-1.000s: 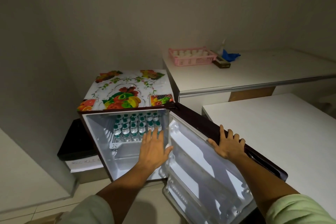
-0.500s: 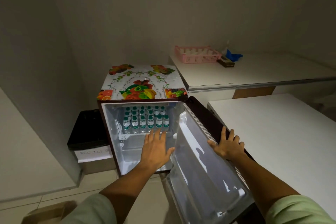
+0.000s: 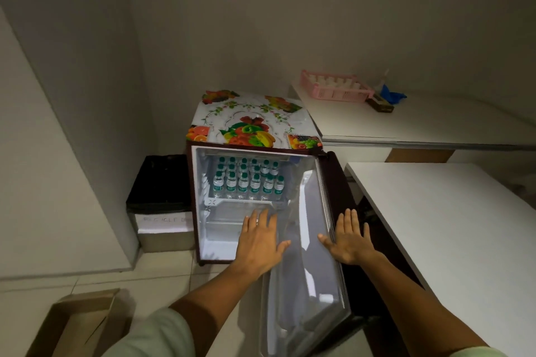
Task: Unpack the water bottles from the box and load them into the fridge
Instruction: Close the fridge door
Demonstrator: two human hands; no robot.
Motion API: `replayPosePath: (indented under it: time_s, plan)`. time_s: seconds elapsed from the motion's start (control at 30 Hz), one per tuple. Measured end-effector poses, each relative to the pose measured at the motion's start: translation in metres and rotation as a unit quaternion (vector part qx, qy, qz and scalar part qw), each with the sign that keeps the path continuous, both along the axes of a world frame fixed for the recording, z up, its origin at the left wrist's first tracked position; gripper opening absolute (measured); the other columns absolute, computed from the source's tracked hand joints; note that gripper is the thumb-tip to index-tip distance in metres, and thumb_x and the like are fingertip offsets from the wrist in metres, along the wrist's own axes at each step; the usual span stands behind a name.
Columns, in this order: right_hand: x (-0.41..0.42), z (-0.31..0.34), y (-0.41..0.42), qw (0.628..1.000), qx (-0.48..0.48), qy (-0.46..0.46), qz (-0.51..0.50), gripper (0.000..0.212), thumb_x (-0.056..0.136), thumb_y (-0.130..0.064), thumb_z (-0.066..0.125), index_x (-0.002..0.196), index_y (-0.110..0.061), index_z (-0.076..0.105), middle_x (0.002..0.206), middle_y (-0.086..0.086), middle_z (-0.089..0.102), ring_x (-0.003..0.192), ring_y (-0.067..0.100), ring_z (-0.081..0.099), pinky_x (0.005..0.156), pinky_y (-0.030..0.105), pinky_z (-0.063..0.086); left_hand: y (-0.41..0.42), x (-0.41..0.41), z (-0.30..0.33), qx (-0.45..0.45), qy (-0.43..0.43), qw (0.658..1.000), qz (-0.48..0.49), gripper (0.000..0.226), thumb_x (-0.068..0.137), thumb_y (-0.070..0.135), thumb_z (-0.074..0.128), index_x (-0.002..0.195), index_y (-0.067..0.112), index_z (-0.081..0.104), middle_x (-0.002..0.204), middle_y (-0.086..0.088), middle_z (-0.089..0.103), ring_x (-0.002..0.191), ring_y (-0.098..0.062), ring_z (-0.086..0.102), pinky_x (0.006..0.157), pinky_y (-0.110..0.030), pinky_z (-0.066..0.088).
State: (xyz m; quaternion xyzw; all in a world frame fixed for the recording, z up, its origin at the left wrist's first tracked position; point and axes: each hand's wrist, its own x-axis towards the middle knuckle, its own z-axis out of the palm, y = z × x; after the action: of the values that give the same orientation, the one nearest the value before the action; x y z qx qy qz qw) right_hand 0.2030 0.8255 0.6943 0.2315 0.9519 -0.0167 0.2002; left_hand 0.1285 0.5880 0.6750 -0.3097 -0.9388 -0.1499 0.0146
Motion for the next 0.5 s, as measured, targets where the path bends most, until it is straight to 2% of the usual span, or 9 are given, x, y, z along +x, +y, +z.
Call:
replayPosePath:
  time_s: [0.23,0.5]
  plan:
    - [-0.016,0.004,-0.035,0.997,-0.022,-0.019,0.072,0.100,0.093,-0.077,0.012,0.155,-0.005,-0.017,0.161,0.017,-0.029,0.147,0.029,-0.033,0.115,0.061,-0.018,-0.016,0.008,-0.004,0.025,-0.038,0.996,0.073,0.078,0.093,0.065,0.040,0.152,0.017,0.024,0.160,-0.011,0.022,0.149,-0.032,0.015,0.121,-0.045,0.013]
    - [-0.023,0.017,-0.034,0.986,-0.074,0.021,0.149,0.085,0.100,-0.068,0.016,0.160,-0.013,-0.008,0.166,0.012,-0.020,0.153,0.025,-0.021,0.122,0.056,-0.009,-0.005,0.021,0.007,0.029,-0.045,0.988,0.146,0.081,0.092,0.068,0.037,0.153,0.017,0.023,0.161,-0.011,0.020,0.149,-0.031,0.015,0.121,-0.047,0.015]
